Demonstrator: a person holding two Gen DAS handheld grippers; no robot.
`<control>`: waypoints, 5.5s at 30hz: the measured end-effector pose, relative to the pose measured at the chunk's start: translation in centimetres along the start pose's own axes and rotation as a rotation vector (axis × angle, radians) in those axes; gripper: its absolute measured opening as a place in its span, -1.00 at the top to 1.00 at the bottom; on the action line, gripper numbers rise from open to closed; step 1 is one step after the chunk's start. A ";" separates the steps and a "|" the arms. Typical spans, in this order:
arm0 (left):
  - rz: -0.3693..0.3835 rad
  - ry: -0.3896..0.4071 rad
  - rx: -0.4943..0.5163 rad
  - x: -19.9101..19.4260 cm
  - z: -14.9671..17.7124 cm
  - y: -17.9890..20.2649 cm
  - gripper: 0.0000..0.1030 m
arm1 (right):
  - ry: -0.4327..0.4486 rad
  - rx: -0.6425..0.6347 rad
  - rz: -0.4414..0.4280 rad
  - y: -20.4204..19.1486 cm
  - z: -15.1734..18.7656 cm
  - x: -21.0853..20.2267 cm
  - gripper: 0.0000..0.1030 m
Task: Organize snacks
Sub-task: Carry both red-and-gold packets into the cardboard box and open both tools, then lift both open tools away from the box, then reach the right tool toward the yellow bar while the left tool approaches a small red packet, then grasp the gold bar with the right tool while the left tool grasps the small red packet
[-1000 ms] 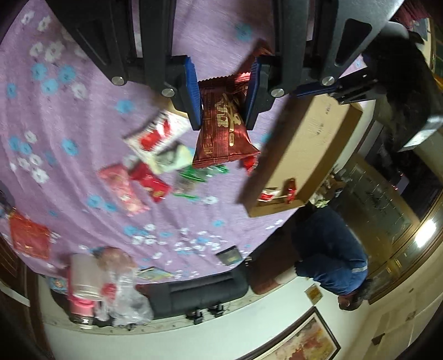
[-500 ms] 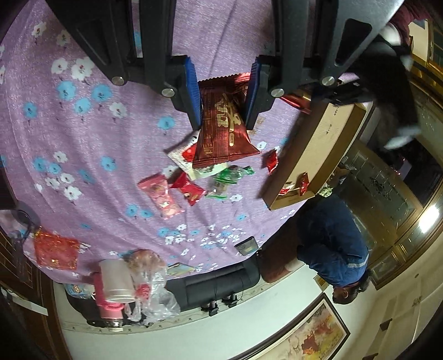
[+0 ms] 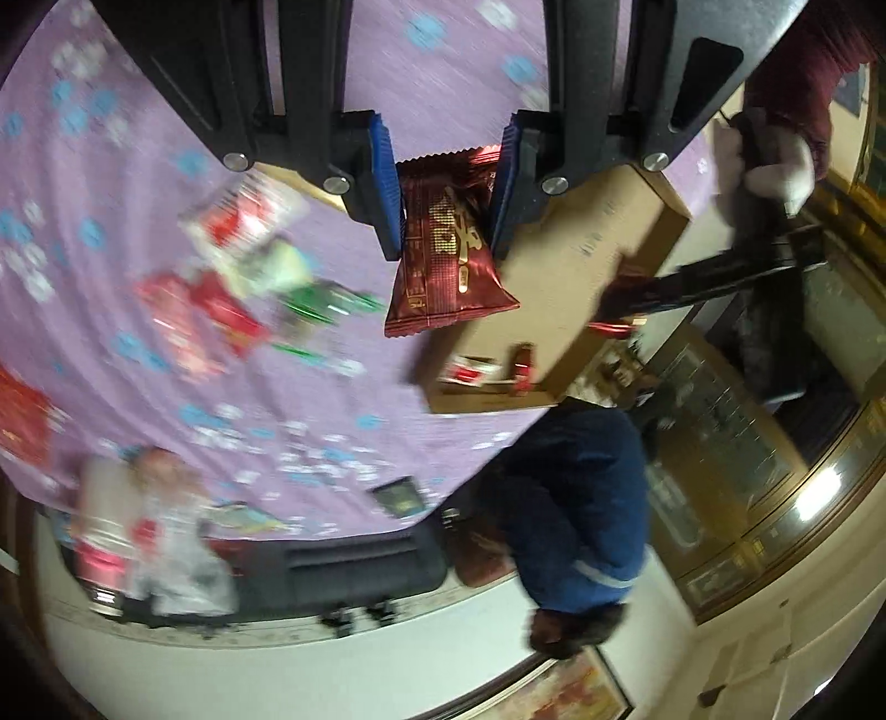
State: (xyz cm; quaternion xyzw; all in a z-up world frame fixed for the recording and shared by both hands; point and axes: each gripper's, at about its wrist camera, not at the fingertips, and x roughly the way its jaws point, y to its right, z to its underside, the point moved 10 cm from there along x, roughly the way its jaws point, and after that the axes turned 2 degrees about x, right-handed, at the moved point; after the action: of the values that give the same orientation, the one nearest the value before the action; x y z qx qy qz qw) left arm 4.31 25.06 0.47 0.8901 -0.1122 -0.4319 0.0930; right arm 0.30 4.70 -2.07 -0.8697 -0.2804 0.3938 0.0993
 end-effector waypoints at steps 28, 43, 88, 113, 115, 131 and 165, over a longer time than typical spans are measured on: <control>-0.081 -0.022 -0.195 3.7 -4.1 -8.8 0.43 | -0.081 -0.047 -0.024 -6.9 -5.8 14.2 0.17; 0.089 0.111 -0.140 -5.7 3.4 1.6 0.09 | 0.075 0.164 0.169 9.4 -1.0 -1.5 0.11; -0.051 -0.159 0.183 10.5 0.2 13.5 0.10 | -0.113 -0.058 0.092 8.9 8.1 1.8 0.57; 0.153 -0.258 0.154 7.5 6.3 16.5 0.13 | -0.317 -0.123 -0.139 4.5 12.9 -0.4 -0.06; 0.149 -0.238 0.148 7.2 5.9 16.4 0.13 | -0.302 -0.164 -0.052 4.6 12.8 -0.6 -0.06; -0.014 -0.217 0.293 9.1 8.4 16.3 0.59 | -0.207 -0.209 0.132 4.3 13.1 0.0 0.30; -0.061 -0.153 0.377 6.9 12.2 17.4 0.54 | -0.169 -0.158 0.220 5.4 13.9 -1.4 0.31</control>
State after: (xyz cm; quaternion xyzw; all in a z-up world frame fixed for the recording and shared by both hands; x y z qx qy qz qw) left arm -3.25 5.66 -7.55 0.8595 -0.1705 -0.4721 -0.0971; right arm -8.48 -1.22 -12.61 -0.8642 -0.2206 0.4507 -0.0371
